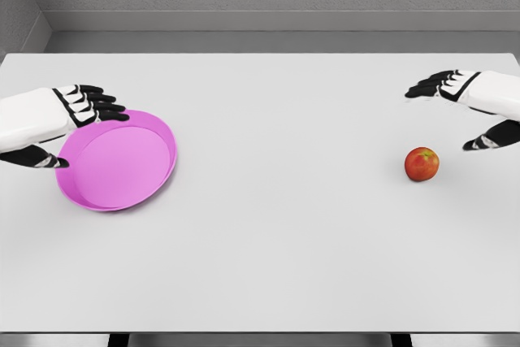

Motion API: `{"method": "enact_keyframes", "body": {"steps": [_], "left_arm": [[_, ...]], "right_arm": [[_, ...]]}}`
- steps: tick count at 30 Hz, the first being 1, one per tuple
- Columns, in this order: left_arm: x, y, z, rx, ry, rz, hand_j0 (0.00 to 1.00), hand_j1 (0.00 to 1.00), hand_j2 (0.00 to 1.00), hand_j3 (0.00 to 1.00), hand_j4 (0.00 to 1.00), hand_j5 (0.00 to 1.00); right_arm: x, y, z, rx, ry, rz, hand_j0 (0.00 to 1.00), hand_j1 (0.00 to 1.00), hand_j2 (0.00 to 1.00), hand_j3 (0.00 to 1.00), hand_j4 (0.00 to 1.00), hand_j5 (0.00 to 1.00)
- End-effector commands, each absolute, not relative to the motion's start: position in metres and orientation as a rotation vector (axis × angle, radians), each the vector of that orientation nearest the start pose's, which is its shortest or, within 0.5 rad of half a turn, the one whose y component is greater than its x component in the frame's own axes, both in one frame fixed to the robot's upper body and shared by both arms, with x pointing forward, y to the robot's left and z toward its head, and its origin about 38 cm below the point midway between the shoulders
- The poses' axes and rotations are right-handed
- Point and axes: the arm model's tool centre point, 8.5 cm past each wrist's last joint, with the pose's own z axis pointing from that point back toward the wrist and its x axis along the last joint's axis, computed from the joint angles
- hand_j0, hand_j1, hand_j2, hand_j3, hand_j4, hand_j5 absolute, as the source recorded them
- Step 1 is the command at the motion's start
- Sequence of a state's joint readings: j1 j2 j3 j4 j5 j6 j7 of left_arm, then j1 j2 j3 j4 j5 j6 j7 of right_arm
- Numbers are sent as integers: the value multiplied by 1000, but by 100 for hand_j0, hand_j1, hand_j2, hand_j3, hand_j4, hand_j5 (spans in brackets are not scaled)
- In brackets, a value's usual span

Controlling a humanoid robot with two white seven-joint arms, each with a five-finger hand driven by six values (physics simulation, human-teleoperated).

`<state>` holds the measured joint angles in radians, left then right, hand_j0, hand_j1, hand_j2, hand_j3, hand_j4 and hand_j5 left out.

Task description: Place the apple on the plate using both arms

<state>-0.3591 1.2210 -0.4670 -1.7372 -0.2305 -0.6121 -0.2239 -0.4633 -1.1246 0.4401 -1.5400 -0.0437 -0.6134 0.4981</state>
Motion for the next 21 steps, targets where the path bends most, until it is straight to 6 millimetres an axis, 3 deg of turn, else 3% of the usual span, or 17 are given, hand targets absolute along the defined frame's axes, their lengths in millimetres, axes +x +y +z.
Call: {"method": "enact_keyframes", "body": {"steps": [1, 4, 5, 7, 10, 21], "left_arm": [[354, 363, 272, 475, -1582, -2002, 100, 100, 100, 100, 100, 100], [355, 362, 273, 474, -1591, -1997, 100, 100, 100, 100, 100, 100], [356, 365, 272, 480, -1583, -1987, 100, 100, 100, 100, 100, 100], [359, 372, 271, 491, -1571, -1970, 100, 100, 100, 100, 100, 100], [360, 372, 273, 496, -1571, -1972, 100, 100, 100, 100, 100, 100], [359, 369, 272, 486, -1564, -1992, 100, 100, 100, 100, 100, 100]], "right_arm": [[390, -421, 274, -314, -1560, 1633, 100, 100, 100, 100, 100, 100], [387, -420, 266, -286, -1495, 1686, 100, 100, 100, 100, 100, 100], [383, -411, 261, -211, -1414, 1781, 100, 100, 100, 100, 100, 100], [384, -391, 256, -159, -1449, 1807, 100, 100, 100, 100, 100, 100], [384, -374, 271, -159, -1501, 1851, 100, 100, 100, 100, 100, 100], [385, -361, 252, -110, -1478, 1876, 100, 100, 100, 100, 100, 100]]}}
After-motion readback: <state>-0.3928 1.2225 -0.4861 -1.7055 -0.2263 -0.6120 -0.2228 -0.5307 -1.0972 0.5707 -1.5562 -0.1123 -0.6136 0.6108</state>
